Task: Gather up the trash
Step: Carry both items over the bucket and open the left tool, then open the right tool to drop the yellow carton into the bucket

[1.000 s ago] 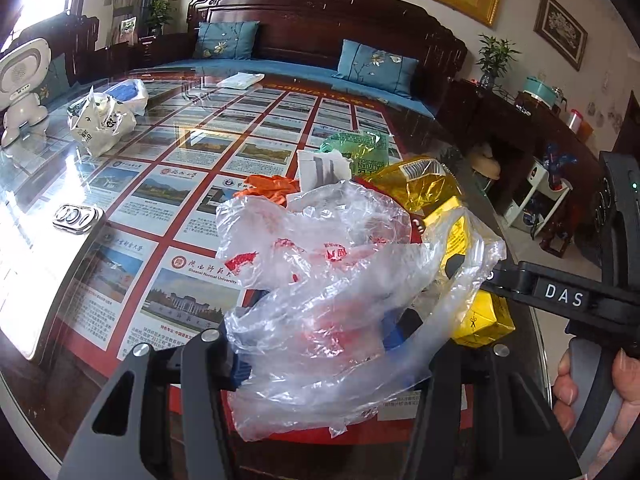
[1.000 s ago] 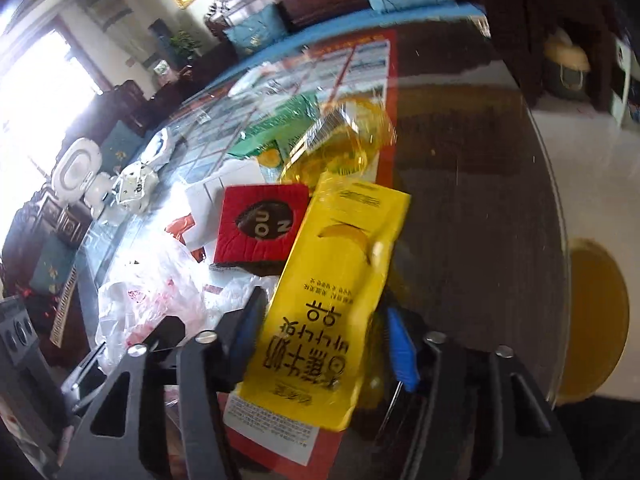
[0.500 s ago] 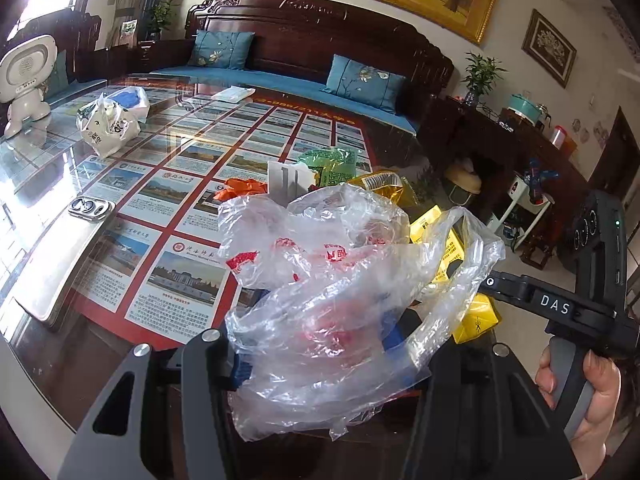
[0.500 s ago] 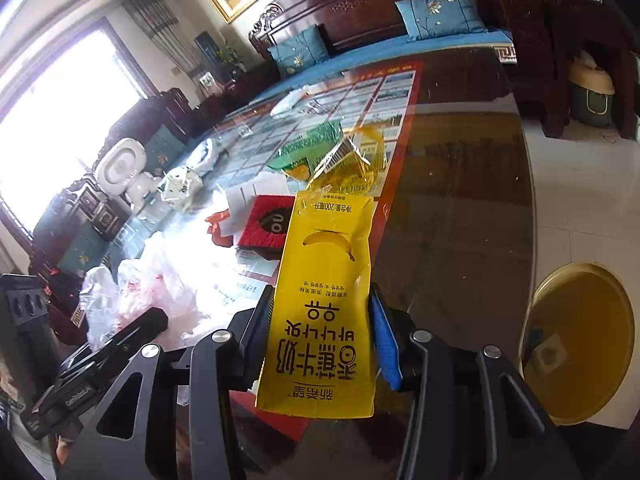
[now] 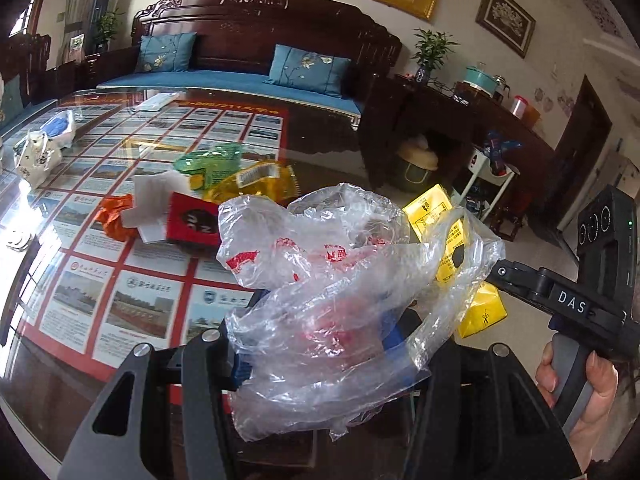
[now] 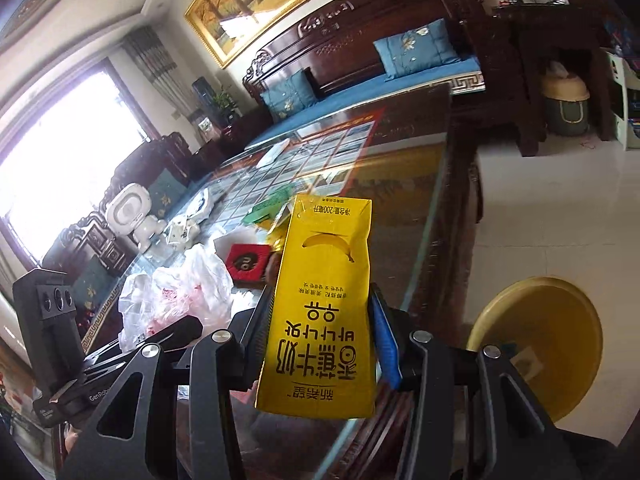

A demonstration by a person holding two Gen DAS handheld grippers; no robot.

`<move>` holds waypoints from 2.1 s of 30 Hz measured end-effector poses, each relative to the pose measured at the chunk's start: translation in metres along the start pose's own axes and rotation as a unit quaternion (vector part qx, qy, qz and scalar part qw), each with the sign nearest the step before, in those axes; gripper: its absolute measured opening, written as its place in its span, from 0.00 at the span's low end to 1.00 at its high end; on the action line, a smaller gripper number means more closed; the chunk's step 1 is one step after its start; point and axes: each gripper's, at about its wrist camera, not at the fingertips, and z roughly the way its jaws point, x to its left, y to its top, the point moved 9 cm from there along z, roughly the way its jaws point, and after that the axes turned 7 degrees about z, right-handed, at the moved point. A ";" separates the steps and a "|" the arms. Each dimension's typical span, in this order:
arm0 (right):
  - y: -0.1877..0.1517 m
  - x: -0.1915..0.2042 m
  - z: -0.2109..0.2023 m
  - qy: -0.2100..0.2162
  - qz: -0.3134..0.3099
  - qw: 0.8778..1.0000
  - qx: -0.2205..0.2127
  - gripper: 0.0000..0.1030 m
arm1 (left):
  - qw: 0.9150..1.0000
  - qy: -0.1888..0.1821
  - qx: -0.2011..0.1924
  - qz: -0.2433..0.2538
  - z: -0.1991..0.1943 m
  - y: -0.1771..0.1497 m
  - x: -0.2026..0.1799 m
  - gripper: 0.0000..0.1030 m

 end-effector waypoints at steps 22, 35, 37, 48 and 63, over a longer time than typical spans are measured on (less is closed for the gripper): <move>0.026 -0.209 -0.088 -0.096 0.066 0.993 -0.025 0.43 | 0.989 -0.073 0.101 0.077 0.151 -0.010 -0.201 0.51; 0.019 -0.275 -0.073 -0.116 0.090 0.989 0.003 0.43 | 0.976 -0.082 0.195 0.046 0.250 -0.059 -0.215 0.51; 0.018 -0.281 -0.068 -0.114 0.092 0.989 0.009 0.43 | 0.976 -0.080 0.201 0.037 0.264 -0.065 -0.214 0.53; 0.015 -0.293 -0.042 -0.117 0.093 0.988 0.033 0.43 | 0.977 -0.038 0.206 0.050 0.298 -0.071 -0.212 0.87; 0.003 -0.285 -0.008 -0.114 0.076 0.988 0.077 0.28 | 0.980 0.004 0.183 0.074 0.291 -0.057 -0.209 0.96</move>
